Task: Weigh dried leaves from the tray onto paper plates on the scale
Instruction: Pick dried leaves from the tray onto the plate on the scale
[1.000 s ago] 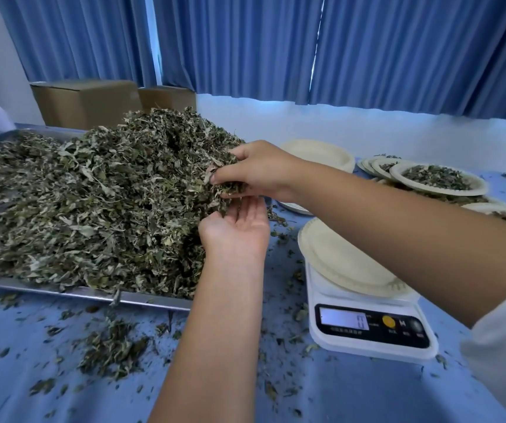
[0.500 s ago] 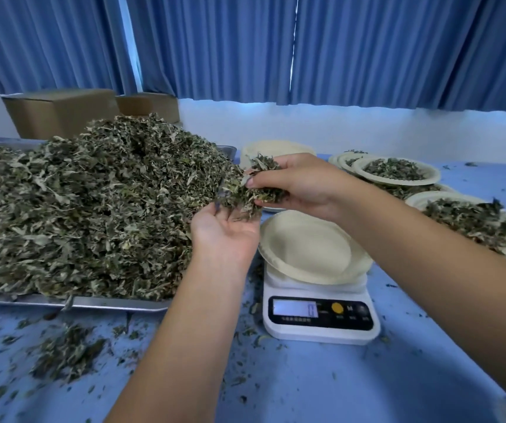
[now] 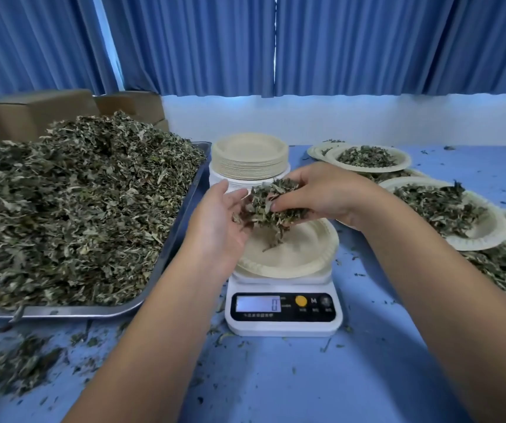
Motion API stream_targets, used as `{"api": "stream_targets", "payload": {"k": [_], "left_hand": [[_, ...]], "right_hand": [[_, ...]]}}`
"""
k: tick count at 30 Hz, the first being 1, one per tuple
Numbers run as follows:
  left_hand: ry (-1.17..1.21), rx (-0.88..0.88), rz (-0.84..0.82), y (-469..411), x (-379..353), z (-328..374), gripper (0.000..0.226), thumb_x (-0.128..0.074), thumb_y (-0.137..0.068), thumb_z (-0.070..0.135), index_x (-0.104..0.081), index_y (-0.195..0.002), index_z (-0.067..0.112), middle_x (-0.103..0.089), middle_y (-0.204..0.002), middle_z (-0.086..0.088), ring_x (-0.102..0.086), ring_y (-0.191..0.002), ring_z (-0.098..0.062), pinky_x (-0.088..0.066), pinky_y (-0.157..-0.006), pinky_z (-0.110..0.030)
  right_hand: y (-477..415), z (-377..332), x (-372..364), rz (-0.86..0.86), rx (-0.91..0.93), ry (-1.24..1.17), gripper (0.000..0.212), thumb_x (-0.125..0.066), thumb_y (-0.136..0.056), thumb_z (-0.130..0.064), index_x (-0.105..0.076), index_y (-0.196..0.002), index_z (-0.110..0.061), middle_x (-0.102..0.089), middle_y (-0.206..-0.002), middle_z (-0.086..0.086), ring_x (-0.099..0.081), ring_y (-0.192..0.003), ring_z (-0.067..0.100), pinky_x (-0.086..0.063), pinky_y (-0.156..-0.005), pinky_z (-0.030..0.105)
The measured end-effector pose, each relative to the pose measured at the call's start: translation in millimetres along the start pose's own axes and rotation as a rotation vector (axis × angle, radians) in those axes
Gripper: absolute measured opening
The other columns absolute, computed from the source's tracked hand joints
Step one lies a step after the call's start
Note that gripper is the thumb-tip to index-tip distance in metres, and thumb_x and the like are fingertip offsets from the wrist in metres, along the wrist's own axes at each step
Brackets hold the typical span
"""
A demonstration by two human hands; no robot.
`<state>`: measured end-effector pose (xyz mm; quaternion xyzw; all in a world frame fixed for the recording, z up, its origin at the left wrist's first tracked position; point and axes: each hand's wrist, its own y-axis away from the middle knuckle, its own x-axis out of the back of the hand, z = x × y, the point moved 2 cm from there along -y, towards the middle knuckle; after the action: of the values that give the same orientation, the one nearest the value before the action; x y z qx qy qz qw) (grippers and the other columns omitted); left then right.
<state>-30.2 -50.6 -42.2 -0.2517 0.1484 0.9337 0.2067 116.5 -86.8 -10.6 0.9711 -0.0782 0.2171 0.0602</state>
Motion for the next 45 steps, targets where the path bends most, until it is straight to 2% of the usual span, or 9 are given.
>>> {"api": "stream_targets", "payload": {"k": [4,9,14,19,23,28,33,39,45], "left_hand": [[-0.131,0.005,0.003,3.1,-4.0,-4.5,0.049,-0.035,-0.101,0.036,-0.049,-0.132,0.002,-0.055,-0.131,-0.014,-0.051,-0.123,-0.025,-0.039,-0.104,-0.037],[-0.321,-0.091,0.039,7.7,-1.9,-1.8,0.048,-0.033,-0.101,0.038,-0.049,-0.136,0.010,-0.048,-0.142,-0.006,-0.038,-0.135,-0.016,-0.023,-0.112,-0.035],[-0.249,-0.195,0.029,11.9,3.4,0.5,0.045,-0.032,-0.102,0.036,-0.053,-0.130,0.007,-0.056,-0.134,-0.005,-0.049,-0.126,-0.013,-0.033,-0.111,-0.032],[-0.205,-0.225,0.035,10.5,6.9,1.5,0.046,-0.032,-0.102,0.036,-0.055,-0.129,0.007,-0.058,-0.131,-0.004,-0.052,-0.122,-0.013,-0.037,-0.109,-0.032],[-0.211,-0.253,-0.007,11.1,6.1,2.1,0.047,-0.030,-0.102,0.039,-0.047,-0.137,0.014,-0.055,-0.135,0.000,-0.049,-0.126,-0.011,-0.037,-0.104,-0.026],[-0.378,-0.316,-0.085,15.0,-2.1,0.8,0.050,-0.021,-0.102,0.047,-0.020,-0.149,0.033,-0.036,-0.149,0.014,-0.035,-0.135,-0.003,-0.023,-0.104,-0.023],[-0.406,-0.311,-0.139,15.3,-4.6,1.2,0.056,-0.013,-0.099,0.054,-0.015,-0.150,0.032,-0.026,-0.153,0.017,-0.027,-0.138,-0.001,-0.017,-0.105,-0.024],[-0.382,-0.297,-0.063,11.2,2.4,2.0,0.054,-0.019,-0.100,0.052,-0.022,-0.150,0.029,-0.034,-0.150,0.014,-0.033,-0.136,-0.003,-0.015,-0.117,-0.033],[-0.272,-0.297,0.037,8.8,9.2,4.5,0.049,-0.029,-0.101,0.044,-0.035,-0.145,0.023,-0.050,-0.140,0.007,-0.047,-0.127,-0.007,-0.027,-0.112,-0.032]], "right_hand": [[6.3,-4.7,-0.9,-0.037,-0.014,0.336,0.028,-0.078,-0.078,-0.025,-0.070,-0.101,-0.010,-0.073,-0.099,0.007,-0.072,-0.082,0.018,-0.060,-0.070,0.025],[17.5,-15.9,2.1,-0.087,-0.012,0.557,0.032,-0.075,-0.078,-0.045,-0.061,-0.103,-0.031,-0.053,-0.091,-0.022,-0.059,-0.044,-0.007,-0.045,-0.042,0.009],[26.3,-23.9,11.5,-0.119,0.010,0.640,0.033,-0.075,-0.074,-0.052,-0.068,-0.103,-0.038,-0.065,-0.095,-0.019,-0.067,-0.074,-0.003,-0.059,-0.071,0.021],[17.3,-24.0,2.9,0.045,0.206,0.644,0.021,-0.068,-0.086,-0.034,-0.069,-0.107,-0.033,-0.068,-0.108,-0.013,-0.065,-0.097,0.007,-0.051,-0.087,0.024],[5.6,-10.9,-18.9,0.006,0.274,0.724,0.034,-0.051,-0.096,-0.015,-0.062,-0.126,-0.026,-0.058,-0.132,-0.009,-0.051,-0.120,0.007,-0.034,-0.088,0.015],[5.2,-13.1,-18.0,0.088,0.330,0.579,0.032,-0.048,-0.095,-0.010,-0.068,-0.116,-0.022,-0.067,-0.118,-0.007,-0.059,-0.110,0.008,-0.043,-0.093,0.021],[6.9,-16.1,-14.1,0.159,0.380,0.590,0.026,-0.053,-0.091,-0.011,-0.072,-0.106,-0.022,-0.070,-0.105,-0.009,-0.061,-0.099,0.007,-0.045,-0.088,0.021],[5.8,-4.0,-25.6,-0.148,0.246,0.765,0.016,-0.069,-0.086,-0.020,-0.073,-0.101,-0.024,-0.066,-0.089,-0.016,-0.062,-0.091,0.004,-0.049,-0.084,0.020],[6.0,-11.6,-19.1,0.000,0.342,0.635,0.011,-0.066,-0.087,-0.020,-0.073,-0.095,-0.020,-0.070,-0.089,-0.012,-0.064,-0.086,0.001,-0.052,-0.084,0.023]]}}
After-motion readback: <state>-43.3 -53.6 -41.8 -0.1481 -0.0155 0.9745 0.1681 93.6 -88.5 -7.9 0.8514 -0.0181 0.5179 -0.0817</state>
